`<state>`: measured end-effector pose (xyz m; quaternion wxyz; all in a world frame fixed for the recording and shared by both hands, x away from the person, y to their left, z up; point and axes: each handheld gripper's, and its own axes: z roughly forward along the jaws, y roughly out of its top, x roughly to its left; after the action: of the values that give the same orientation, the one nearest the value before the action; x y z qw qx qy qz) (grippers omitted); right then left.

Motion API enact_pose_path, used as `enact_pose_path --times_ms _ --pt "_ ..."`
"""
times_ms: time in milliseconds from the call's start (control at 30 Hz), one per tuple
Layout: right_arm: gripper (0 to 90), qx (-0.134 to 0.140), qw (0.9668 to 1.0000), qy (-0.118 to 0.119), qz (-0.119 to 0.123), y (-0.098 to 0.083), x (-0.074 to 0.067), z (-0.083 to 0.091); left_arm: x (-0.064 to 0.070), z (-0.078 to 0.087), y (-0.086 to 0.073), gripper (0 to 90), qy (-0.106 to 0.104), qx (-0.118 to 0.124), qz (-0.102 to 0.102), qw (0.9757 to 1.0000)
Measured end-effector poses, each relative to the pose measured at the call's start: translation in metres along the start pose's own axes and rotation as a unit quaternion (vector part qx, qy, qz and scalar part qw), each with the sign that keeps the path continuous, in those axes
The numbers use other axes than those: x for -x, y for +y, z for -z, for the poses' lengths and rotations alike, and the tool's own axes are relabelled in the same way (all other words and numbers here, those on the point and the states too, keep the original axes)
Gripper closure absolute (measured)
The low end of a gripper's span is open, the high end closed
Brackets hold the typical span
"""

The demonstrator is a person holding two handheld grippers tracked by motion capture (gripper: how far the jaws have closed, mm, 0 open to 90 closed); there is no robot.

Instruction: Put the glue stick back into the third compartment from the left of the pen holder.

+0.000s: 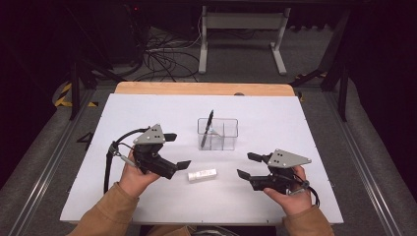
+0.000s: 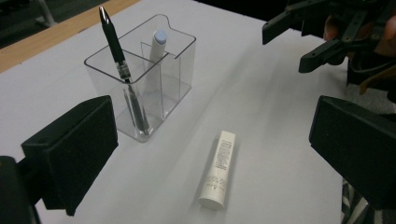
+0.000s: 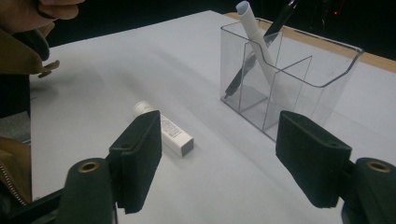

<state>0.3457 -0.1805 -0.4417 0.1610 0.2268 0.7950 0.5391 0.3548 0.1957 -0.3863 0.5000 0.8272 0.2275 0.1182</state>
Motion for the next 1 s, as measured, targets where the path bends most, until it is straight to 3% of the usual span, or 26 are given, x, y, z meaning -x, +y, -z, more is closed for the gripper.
enact_pose_path --times_ms 133,233,533,633,700,833,1000 --pt "32.4 0.000 1.0000 0.003 0.004 0.000 0.000 -0.003 0.000 0.009 -0.007 2.0 0.013 0.019 -0.003 0.9997" --pt "32.5 -0.006 0.9999 0.007 0.009 0.002 -0.001 -0.007 0.000 0.014 -0.012 2.0 0.024 0.020 -0.003 0.9995" --pt "33.1 -0.011 0.9994 0.026 0.021 0.010 -0.003 -0.019 -0.001 0.031 -0.029 2.6 0.037 0.035 0.019 0.9985" --pt "36.6 -0.024 0.9988 0.035 0.027 0.014 -0.003 -0.024 0.000 0.037 -0.035 2.6 0.038 0.052 0.033 0.9974" --pt "41.7 -0.050 0.9966 0.053 0.038 0.017 -0.003 -0.026 0.002 0.040 -0.040 2.6 0.046 0.057 0.035 0.9967" --pt "41.7 -0.051 0.9958 0.057 0.050 0.022 -0.003 -0.030 0.005 0.044 -0.049 2.6 0.064 0.050 0.023 0.9964" --pt "41.3 -0.054 0.9948 0.060 0.062 0.027 -0.002 -0.036 0.008 0.050 -0.059 2.6 0.069 0.053 0.032 0.9957"
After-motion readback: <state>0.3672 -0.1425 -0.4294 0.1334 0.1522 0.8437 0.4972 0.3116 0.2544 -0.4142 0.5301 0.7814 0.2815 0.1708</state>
